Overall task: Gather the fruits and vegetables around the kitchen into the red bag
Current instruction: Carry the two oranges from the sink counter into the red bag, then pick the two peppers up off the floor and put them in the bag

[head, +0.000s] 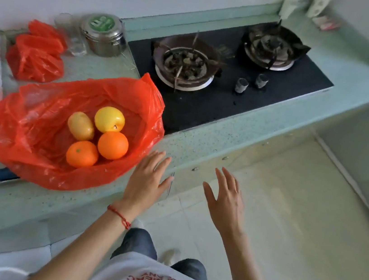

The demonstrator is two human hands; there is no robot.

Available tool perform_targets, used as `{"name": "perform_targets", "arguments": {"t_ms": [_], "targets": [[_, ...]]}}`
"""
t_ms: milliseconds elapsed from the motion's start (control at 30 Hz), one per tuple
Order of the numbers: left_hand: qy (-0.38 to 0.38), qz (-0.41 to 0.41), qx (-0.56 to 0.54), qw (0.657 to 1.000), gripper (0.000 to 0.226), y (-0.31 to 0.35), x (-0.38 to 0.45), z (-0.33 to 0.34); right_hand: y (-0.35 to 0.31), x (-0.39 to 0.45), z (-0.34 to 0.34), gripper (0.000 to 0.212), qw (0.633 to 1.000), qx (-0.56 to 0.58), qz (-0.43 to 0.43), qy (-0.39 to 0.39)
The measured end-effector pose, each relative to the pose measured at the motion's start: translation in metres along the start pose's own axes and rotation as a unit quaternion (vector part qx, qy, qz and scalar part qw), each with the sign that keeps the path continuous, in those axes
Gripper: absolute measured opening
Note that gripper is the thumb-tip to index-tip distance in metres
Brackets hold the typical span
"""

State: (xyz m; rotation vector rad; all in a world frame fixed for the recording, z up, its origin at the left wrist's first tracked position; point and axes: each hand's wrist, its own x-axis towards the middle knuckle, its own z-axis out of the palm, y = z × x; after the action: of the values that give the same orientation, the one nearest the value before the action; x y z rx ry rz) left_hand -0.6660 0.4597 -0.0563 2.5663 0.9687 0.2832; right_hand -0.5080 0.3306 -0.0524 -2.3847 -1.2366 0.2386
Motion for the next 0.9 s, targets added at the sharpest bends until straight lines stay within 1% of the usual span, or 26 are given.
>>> {"name": "perform_targets", "arguments": {"t_ms": [133,233,367,500,700,733,833,900], "targets": [[-0.038,0.081,0.014,0.996,0.049,0.047,0.012,0.02,0.04,-0.033,-0.021,0.054,0.997,-0.008,0.068,0.04],[-0.055,0.145,0.031,0.987,0.051,0.079,0.02,0.032,0.063,-0.058,-0.034,0.055,0.99,-0.009,0.115,0.077],[-0.089,0.239,0.039,0.966,0.052,0.125,0.028,0.049,0.085,-0.095,-0.049,0.053,0.971,-0.024,0.2,0.127],[-0.121,0.343,0.04,0.931,0.052,0.16,0.037,0.068,0.095,-0.13,-0.053,0.053,0.938,-0.044,0.3,0.17],[-0.163,0.488,0.04,0.856,0.049,0.184,0.041,0.092,0.084,-0.179,-0.045,0.054,0.865,-0.056,0.447,0.221],[-0.164,0.509,0.035,0.844,0.046,0.187,0.04,0.096,0.081,-0.186,-0.043,0.053,0.852,-0.055,0.469,0.225],[-0.193,0.552,0.025,0.811,0.056,0.199,0.03,0.104,0.068,-0.205,-0.034,0.051,0.815,-0.051,0.524,0.243],[-0.21,0.579,0.019,0.788,0.057,0.208,0.022,0.107,0.06,-0.217,-0.03,0.049,0.793,-0.049,0.554,0.25]]}}
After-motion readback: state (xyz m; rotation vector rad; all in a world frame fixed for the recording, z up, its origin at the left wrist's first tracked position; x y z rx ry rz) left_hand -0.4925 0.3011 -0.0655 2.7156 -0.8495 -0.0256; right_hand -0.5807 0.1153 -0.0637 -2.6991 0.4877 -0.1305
